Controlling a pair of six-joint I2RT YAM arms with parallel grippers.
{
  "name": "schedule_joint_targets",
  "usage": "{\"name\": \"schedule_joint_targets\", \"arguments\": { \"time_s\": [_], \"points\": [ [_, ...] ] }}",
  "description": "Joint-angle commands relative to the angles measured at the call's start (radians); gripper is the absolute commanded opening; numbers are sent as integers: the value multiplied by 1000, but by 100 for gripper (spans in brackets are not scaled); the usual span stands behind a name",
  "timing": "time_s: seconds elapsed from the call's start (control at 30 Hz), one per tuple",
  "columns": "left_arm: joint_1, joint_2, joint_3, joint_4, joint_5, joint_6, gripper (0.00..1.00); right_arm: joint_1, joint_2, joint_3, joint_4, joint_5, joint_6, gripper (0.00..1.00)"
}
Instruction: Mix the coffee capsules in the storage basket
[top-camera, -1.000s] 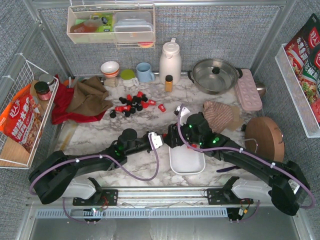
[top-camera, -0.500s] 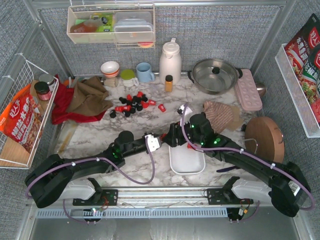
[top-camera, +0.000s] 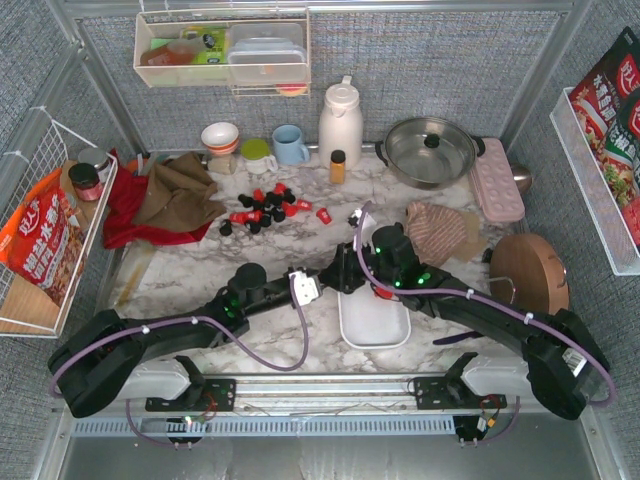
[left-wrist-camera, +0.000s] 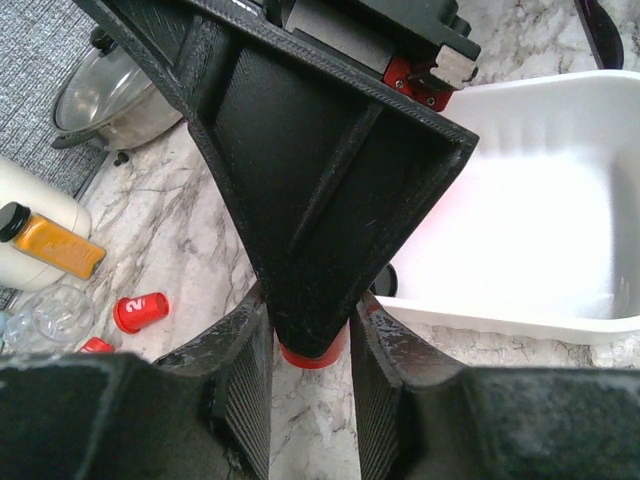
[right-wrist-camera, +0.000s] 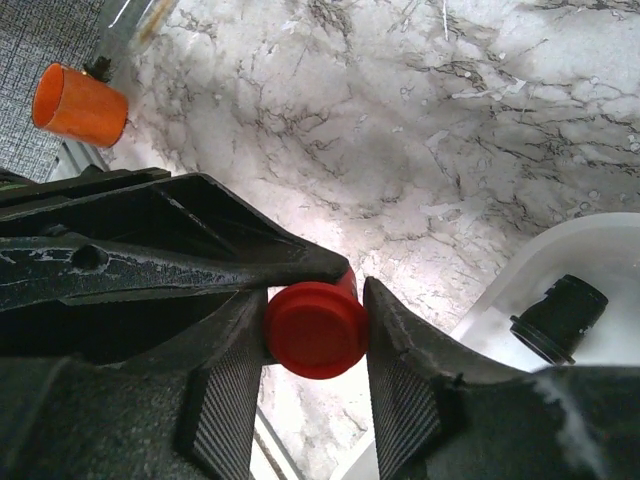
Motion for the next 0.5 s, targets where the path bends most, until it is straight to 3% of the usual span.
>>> {"name": "schedule_joint_targets", "arguments": {
  "time_s": [0.0,0.1,0.13,0.2,0.33,0.47],
  "points": [
    [-2,-10,-5,37,-62,-6,39,0,-6,9,-4,2,3,39],
    [-2,-14,-13,45,-97,-14,60,-1,-20,8,-32,34,-6,34],
    [-2,-14,-14,50,-106,-17,76,-3,-29,4,-40,47,-12,33],
    [-2,-18,-17,51,-130,-31,98,-9,-53,-2,-65,86,-29,32],
    [0,-23,-35,88,-235,-89,99,-20,-121,-5,-188,234,-108,31],
    [29,-11,-20,92,-479,-220,99,-20,-144,18,-337,403,-227,34]
  ]
}}
